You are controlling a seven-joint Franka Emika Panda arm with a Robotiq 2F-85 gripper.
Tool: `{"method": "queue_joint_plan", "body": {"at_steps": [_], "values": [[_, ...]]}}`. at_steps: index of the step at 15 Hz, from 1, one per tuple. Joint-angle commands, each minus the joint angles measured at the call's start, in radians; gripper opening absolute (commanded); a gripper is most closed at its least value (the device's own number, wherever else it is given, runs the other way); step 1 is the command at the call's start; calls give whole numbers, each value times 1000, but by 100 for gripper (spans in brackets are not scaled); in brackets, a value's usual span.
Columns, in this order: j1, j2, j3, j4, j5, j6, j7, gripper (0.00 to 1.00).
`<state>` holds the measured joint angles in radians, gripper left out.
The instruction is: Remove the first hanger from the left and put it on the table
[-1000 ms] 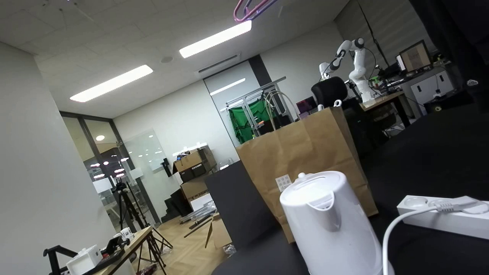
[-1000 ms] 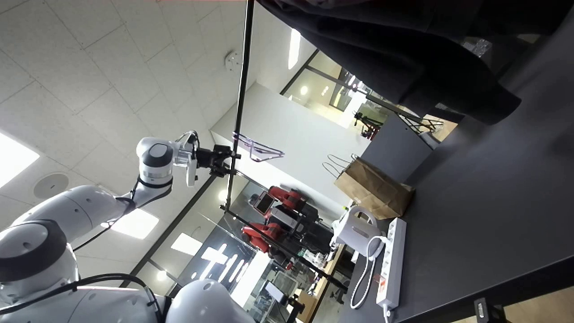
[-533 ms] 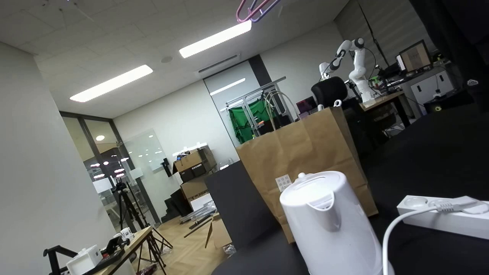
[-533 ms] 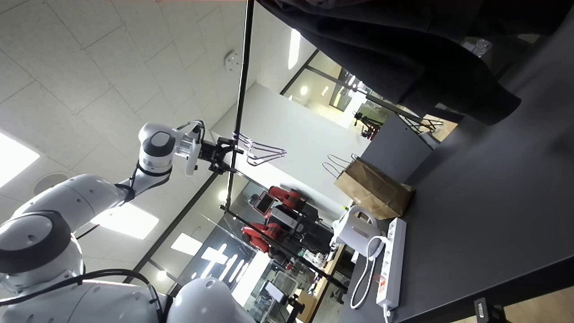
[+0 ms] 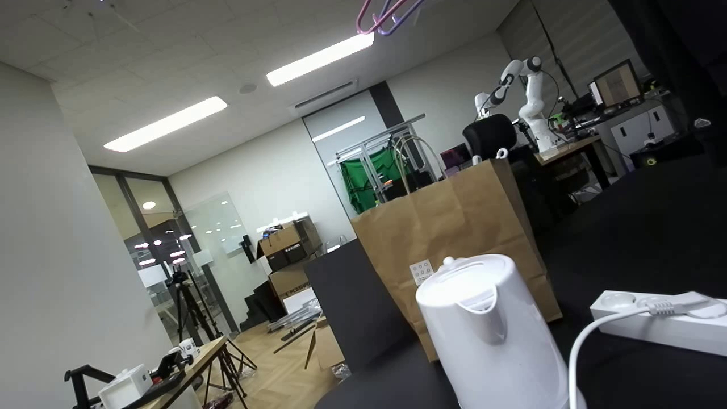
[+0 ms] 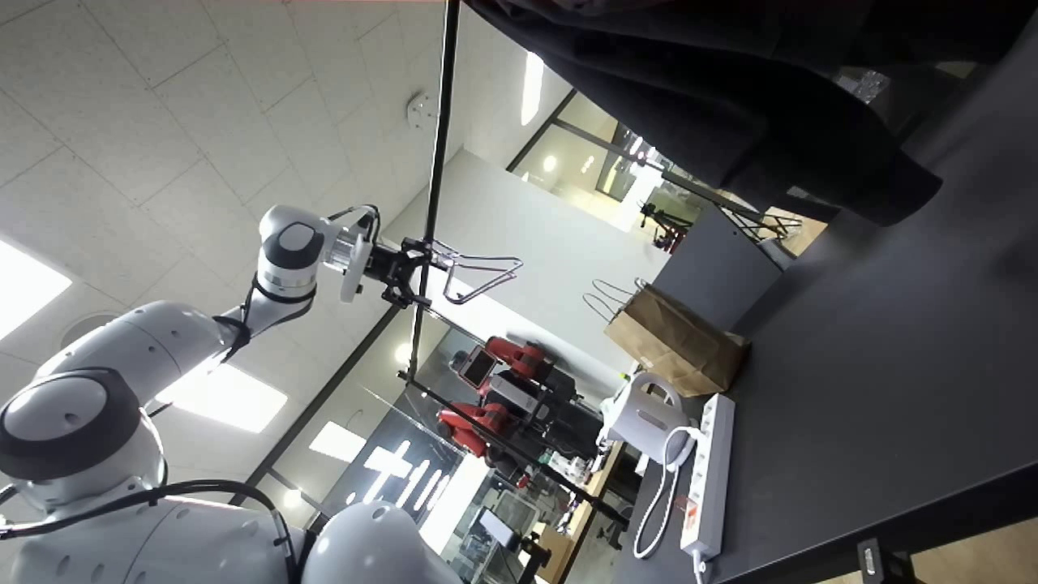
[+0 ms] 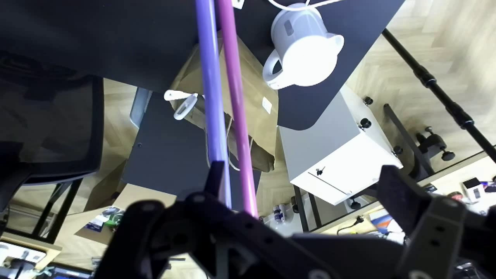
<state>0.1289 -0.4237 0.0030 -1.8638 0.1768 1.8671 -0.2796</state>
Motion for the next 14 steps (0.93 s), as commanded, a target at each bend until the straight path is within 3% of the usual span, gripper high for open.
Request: {"method": "queue_joint_plan", "body": {"at_steps": [1,14], "values": [[4,32,-13,41,19,-39,-23,100],[2,49,-5,27,29,-51,-27,100]]}}
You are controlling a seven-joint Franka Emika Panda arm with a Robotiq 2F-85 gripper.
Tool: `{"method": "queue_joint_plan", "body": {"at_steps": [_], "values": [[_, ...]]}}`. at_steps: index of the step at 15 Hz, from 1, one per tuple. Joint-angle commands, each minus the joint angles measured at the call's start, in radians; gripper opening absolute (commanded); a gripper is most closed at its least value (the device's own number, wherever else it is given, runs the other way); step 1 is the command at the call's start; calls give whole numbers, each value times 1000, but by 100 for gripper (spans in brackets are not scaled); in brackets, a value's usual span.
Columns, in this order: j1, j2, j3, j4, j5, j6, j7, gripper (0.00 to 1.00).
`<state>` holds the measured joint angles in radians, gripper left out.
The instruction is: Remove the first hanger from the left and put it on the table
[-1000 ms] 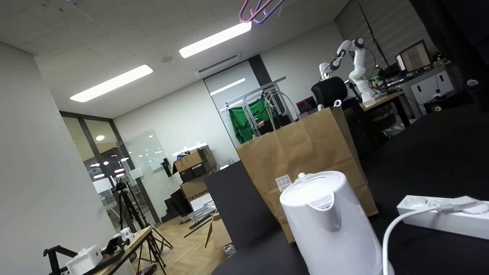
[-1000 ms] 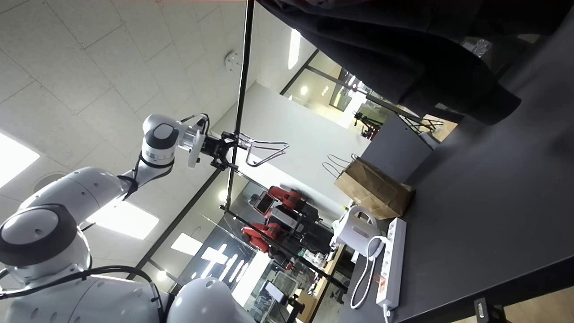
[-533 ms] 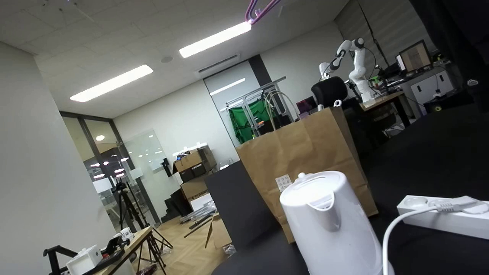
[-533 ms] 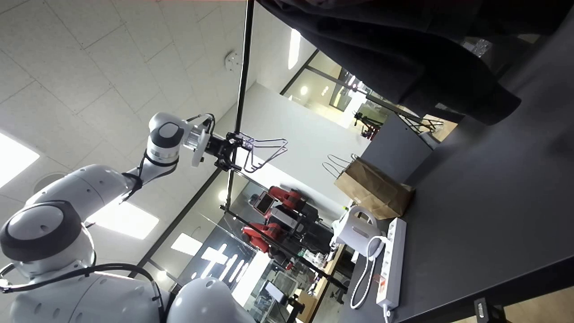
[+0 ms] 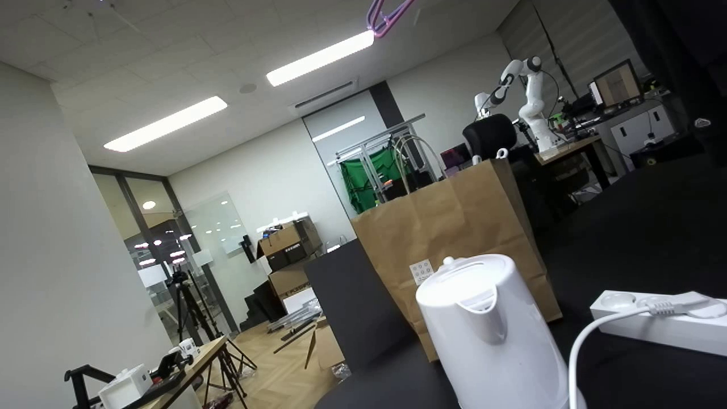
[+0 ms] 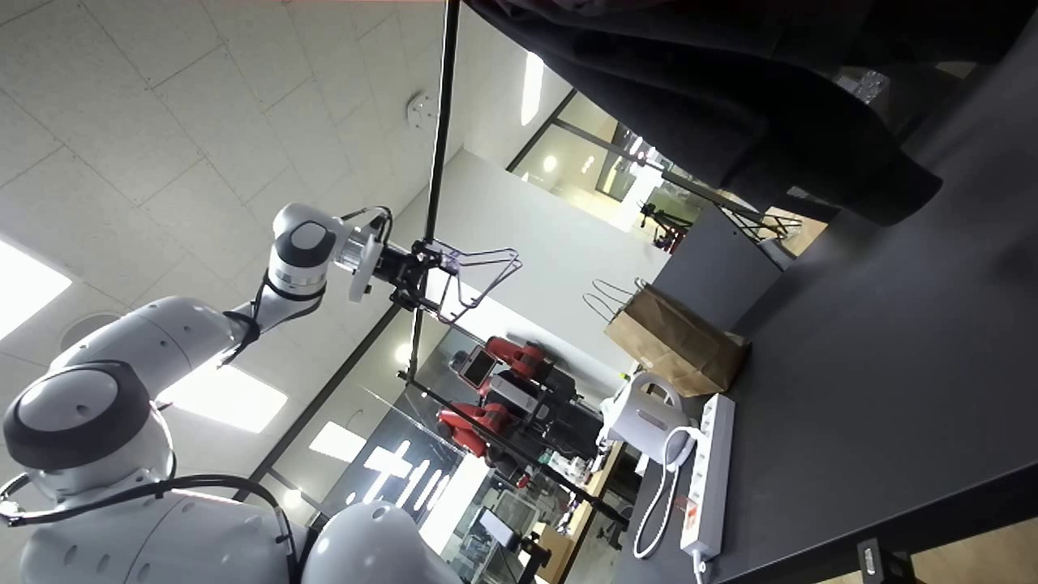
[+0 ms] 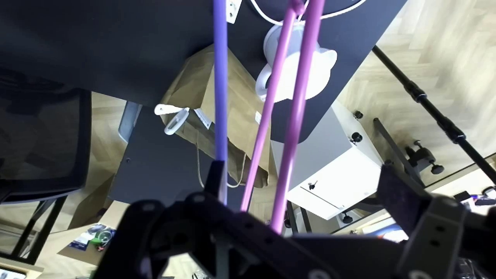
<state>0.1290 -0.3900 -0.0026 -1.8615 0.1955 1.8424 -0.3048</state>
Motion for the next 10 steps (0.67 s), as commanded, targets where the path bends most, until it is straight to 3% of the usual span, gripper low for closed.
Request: {"method": "queue_joint_plan", "body": {"at_steps": [1,10], "values": [[2,17,3,26,9,-27,1,100],[13,31,63,28,-7,-19,29,100]]}}
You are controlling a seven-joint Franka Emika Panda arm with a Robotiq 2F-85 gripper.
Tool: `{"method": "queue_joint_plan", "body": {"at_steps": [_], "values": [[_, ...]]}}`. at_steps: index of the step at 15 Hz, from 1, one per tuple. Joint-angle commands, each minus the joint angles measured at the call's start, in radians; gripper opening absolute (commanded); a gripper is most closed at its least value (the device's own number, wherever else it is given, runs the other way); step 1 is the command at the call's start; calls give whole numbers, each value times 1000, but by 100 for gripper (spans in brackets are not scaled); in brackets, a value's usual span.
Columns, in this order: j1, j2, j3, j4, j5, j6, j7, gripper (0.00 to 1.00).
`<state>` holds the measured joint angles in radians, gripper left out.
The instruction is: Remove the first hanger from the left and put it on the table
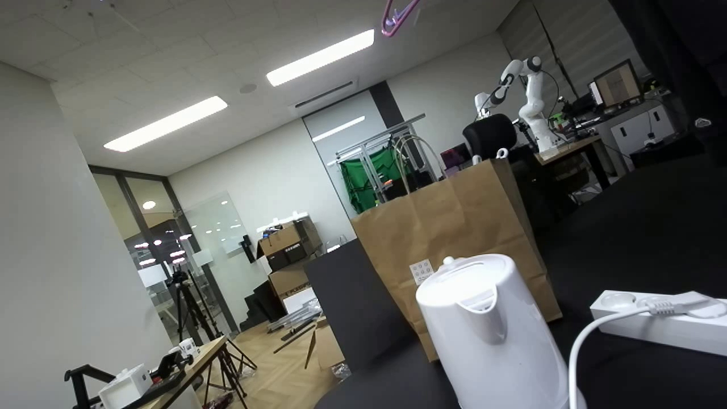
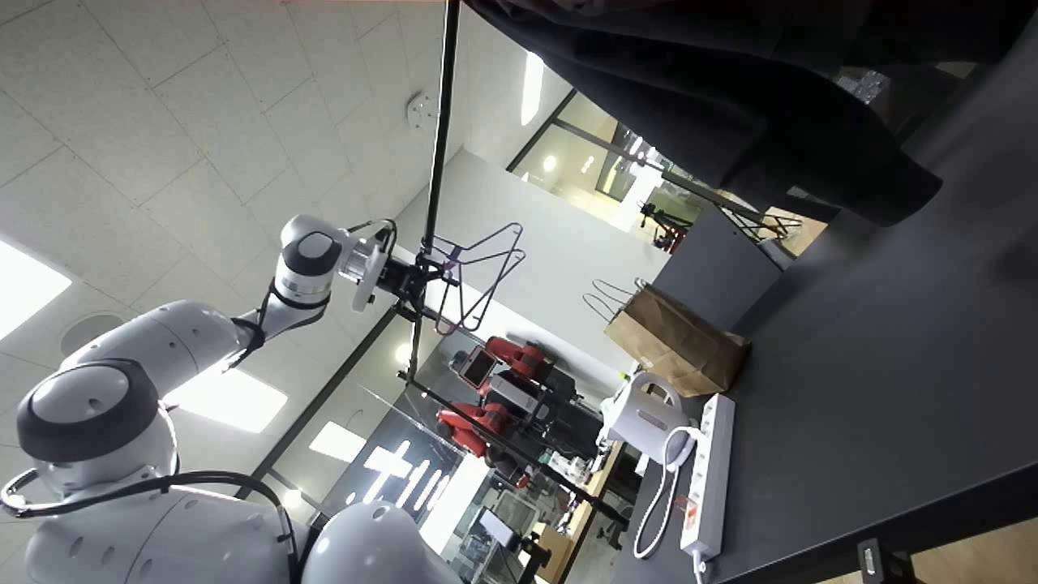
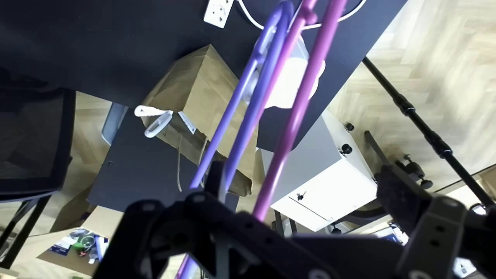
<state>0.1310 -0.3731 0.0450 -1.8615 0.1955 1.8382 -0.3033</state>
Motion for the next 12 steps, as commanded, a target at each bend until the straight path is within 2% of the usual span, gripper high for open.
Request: {"method": "queue_joint_plan", "body": {"at_steps": [1,7,12], "values": [[13,14,23,28,-8,-15,28,100],[16,18,52,38,-19,-27,42,100],[7,22,73,60,-36,-37,124,100]]}}
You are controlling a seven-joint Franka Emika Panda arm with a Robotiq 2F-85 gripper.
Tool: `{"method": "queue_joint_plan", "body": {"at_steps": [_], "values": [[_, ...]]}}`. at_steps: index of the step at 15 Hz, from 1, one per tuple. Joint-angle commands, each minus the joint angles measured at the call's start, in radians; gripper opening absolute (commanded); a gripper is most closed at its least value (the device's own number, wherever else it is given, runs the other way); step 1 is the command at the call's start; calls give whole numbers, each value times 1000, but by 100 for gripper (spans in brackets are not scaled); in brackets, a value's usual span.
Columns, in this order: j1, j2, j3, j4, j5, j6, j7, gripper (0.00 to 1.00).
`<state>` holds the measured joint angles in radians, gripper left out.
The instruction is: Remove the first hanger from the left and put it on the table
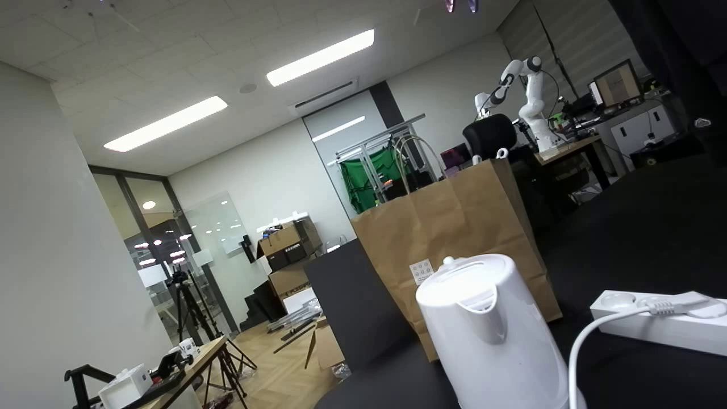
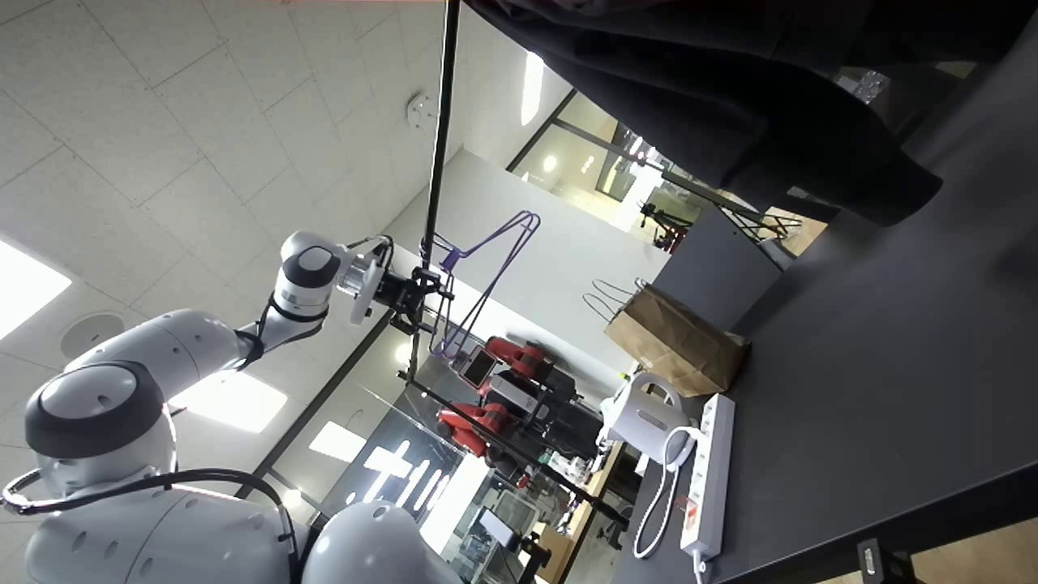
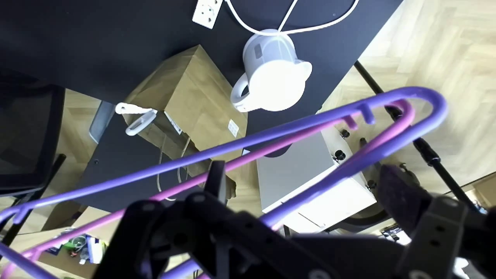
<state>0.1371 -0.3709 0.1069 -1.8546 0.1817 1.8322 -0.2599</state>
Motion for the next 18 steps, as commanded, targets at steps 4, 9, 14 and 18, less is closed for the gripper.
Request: {"method": "queue_joint_plan", "body": {"at_steps": [4,9,14,18], "values": [[2,19,18,60,-26,-32,117,100],[-5,26,33,76,-55,-42,166,100],[-33,42,80,129,-185,-76,340,100],[-54,48,130,149,-255,-75,557,100]]}}
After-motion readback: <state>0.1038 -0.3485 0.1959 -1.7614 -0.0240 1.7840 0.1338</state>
